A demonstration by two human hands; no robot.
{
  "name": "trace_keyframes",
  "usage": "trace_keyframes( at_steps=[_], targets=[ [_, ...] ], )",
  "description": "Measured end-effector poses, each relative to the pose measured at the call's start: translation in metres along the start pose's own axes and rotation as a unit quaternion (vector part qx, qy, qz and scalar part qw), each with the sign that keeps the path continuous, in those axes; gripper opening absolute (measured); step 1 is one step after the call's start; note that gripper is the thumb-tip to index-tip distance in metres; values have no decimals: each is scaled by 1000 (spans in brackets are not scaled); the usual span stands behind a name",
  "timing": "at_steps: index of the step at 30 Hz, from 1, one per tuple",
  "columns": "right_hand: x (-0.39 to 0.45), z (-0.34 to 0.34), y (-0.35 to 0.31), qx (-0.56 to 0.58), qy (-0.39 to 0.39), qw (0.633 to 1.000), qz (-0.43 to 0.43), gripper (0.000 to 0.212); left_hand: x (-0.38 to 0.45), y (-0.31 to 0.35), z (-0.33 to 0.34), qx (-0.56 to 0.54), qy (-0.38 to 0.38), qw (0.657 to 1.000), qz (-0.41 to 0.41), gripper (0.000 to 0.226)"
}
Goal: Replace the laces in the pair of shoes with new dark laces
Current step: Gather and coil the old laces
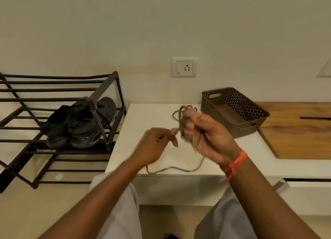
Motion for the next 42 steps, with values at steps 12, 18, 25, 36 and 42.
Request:
trace_keyframes(
  at_steps=[12, 18, 25, 36, 42],
  targets=[
    [-13, -9, 3, 124, -12, 992, 27, 50, 0, -3, 0, -51, 86, 995, 1, 41],
    [-10, -60, 10, -539, 135, 829, 61, 66, -4, 10, 10, -14, 13, 998, 59, 34],
    [0, -8, -16, -85, 34, 995, -33, 69, -12, -1, 39, -54, -8, 998, 37, 36],
    [-12, -13, -7, -102, -33, 993, 40, 70, -16, -4, 38, -103, -31, 994, 27, 28],
    [-15, -48, 30, -497, 111, 857, 82, 61, -20, 5, 28, -98, 118, 987, 44, 31]
  ],
)
Point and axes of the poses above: each hand's wrist, its own x-axis towards the middle knuckle, its own z-axis out of the palm, y = z × x, the point moved 5 cm from there along x, towards the middle knuckle, and after that the axes turned 1 degree about -y, right-handed, at the moved point
